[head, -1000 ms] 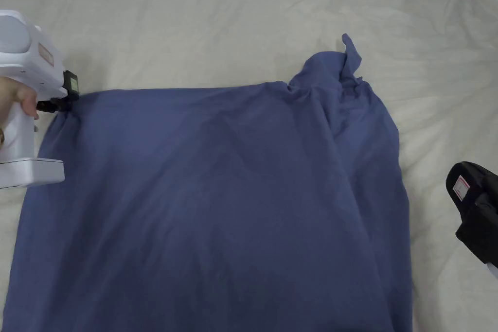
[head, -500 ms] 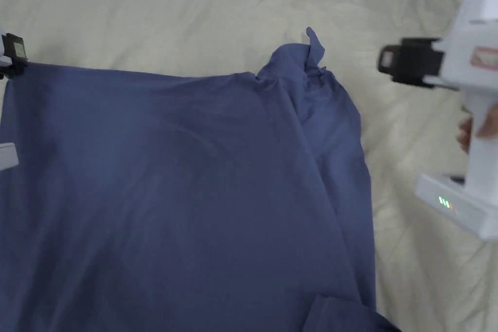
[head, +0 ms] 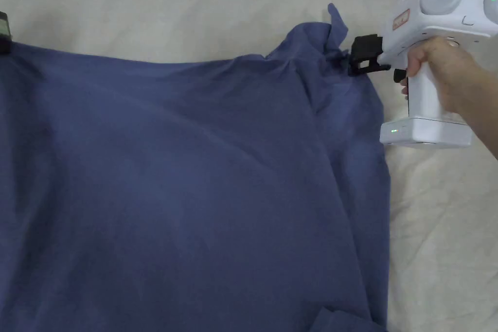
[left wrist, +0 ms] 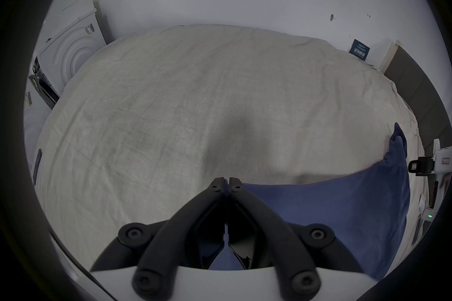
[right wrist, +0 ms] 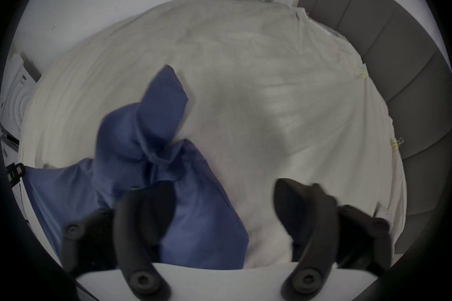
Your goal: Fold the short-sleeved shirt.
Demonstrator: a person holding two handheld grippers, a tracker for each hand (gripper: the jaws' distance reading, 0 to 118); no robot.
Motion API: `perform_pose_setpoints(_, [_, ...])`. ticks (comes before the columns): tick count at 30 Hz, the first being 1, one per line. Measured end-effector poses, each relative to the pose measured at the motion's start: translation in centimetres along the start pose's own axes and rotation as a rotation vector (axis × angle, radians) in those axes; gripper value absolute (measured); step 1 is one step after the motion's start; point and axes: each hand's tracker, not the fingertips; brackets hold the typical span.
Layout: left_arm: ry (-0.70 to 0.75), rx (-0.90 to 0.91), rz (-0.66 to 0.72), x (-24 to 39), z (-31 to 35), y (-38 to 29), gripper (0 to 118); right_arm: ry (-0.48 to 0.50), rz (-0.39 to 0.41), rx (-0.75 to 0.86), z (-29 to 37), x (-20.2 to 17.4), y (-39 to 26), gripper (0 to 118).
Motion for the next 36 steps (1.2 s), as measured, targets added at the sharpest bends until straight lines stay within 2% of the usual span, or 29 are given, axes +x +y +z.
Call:
perform_pose_setpoints(3, [0.006, -0.007, -0.003, 0.0, -0.8, -0.2, 0, -0.004, -0.055, 0.015, -1.4, 0.3, 0.0, 25])
perform_pose_setpoints(4, [0.007, -0.009, -0.005, 0.0, -1.0, -0.2, 0, 0.006, -0.083, 0.025, -1.5, 0.4, -0.1, 19])
perform_pose_setpoints(5, [0.008, -0.011, -0.005, -0.1, -1.2, -0.1, 0, 0.031, -0.089, 0.023, -1.8, 0.9, -0.5, 19])
perform_pose_setpoints(6, [0.01, -0.01, -0.004, 0.1, -1.1, -0.3, 0, 0.035, -0.074, 0.012, -2.1, 0.8, -0.6, 2])
perform_pose_setpoints(8, [0.014, -0.016, -0.001, 0.1, -1.2, -0.2, 0, 0.021, -0.041, -0.006, -2.3, 0.6, -1.0, 2])
perform_pose_setpoints(11, [0.02, -0.01, 0.017, 0.2, 0.1, -0.3, 0, 0.026, -0.045, 0.044, -0.8, 1.1, -1.1, 1])
perform_pose_setpoints(16, [0.016, 0.026, 0.059, 0.3, 3.6, -0.4, 0, 0.042, -0.023, 0.155, 5.2, 2.6, -1.0, 1])
perform_pose_setpoints(20, [-0.03, 0.072, 0.084, 0.2, 8.4, -0.9, 0, 0.104, -0.039, 0.253, 11.6, 4.8, -1.7, 1])
perform_pose_setpoints(25, [-0.038, 0.156, 0.103, -0.1, 15.2, -2.2, 0, 0.129, -0.084, 0.335, 19.1, 7.5, -4.8, 1])
perform_pose_setpoints(30, [-0.077, 0.264, 0.146, -1.7, 22.3, -2.9, 0, 0.126, -0.035, 0.43, 28.0, 9.0, -9.0, 1])
perform_pose_setpoints(36, [-0.1, 0.374, 0.179, -3.5, 30.1, -3.4, 0, 0.161, -0.042, 0.538, 36.2, 11.2, -12.1, 1])
